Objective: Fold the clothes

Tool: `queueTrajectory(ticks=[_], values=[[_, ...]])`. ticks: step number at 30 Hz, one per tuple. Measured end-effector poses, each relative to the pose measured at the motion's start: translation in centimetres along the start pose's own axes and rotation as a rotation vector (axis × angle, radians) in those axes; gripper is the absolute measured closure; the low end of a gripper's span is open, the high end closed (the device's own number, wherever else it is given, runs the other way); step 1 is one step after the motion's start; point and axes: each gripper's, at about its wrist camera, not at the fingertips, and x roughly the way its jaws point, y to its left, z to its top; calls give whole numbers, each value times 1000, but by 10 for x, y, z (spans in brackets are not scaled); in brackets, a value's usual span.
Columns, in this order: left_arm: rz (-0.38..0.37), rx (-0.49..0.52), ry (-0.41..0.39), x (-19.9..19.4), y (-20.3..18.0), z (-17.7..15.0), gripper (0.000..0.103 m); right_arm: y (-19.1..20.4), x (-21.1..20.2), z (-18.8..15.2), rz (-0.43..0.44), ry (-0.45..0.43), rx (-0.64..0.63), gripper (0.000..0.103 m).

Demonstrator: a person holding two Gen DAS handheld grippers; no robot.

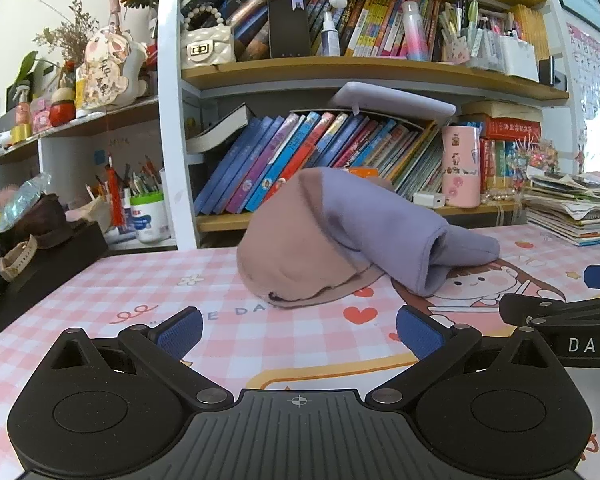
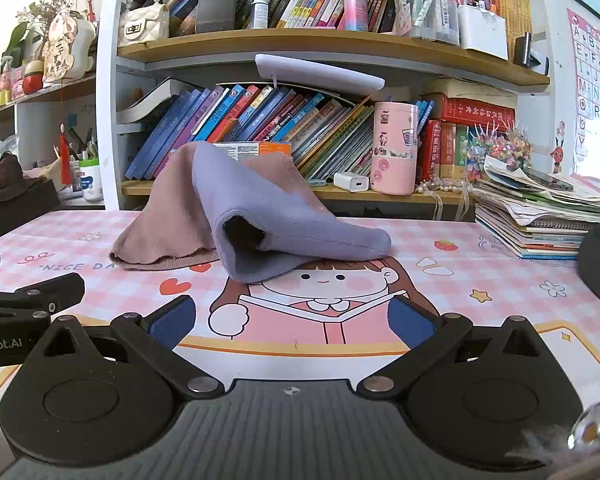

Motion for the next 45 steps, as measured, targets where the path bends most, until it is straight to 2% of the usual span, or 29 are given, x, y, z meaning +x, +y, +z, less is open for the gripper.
queueTrajectory(ticks=[7, 10, 45], values=[[4, 6, 13, -2, 2, -2, 0, 0, 0, 0, 3, -3, 8, 0], [2, 2, 44, 5, 2, 1, 0, 0, 0, 0, 2, -3, 7, 0], [2, -6, 45, 5, 4, 0, 0, -2, 0, -1, 3, 1, 14, 0]])
